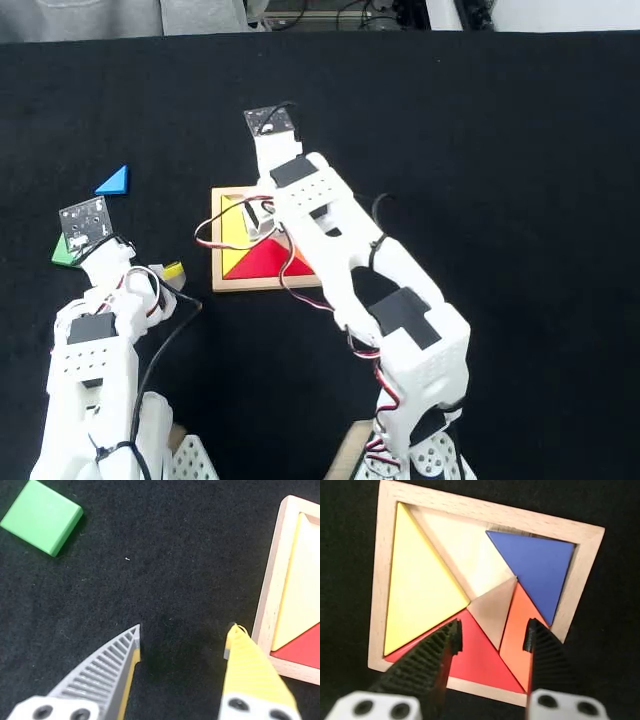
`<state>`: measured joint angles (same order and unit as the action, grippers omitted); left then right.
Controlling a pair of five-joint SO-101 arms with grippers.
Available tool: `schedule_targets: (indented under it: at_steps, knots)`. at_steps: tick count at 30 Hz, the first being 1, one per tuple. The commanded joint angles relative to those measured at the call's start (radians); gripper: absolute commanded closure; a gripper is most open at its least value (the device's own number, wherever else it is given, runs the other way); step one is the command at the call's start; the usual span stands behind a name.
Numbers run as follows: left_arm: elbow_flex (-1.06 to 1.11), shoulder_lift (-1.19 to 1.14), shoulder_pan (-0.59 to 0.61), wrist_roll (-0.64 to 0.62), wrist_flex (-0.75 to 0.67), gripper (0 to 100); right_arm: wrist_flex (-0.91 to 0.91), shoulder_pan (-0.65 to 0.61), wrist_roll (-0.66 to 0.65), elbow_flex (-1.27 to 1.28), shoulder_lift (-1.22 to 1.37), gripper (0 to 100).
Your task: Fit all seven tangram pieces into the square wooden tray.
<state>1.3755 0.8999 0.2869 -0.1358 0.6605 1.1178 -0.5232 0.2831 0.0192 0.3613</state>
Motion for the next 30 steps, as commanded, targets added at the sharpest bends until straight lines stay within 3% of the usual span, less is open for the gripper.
schedule_targets:
  at_steps: [1, 7, 19, 30]
  knots:
    - [-0.007, 0.017, -0.013, -0.011, -0.017, 73, -0.002, 0.003, -0.094, -0.082, -0.076, 82.0]
    - [-0.007, 0.017, -0.013, -0.009, -0.017, 73, -0.063, 0.015, -0.123, -0.081, -0.044, 98.8]
    - [-0.007, 0.017, -0.013, -0.008, -0.017, 73, 0.069, 0.104, -0.110, -0.285, 0.191, 97.1]
    - [-0.007, 0.017, -0.013, -0.008, -0.017, 73, 0.133, 0.097, -0.110, -0.358, 0.173, 98.7]
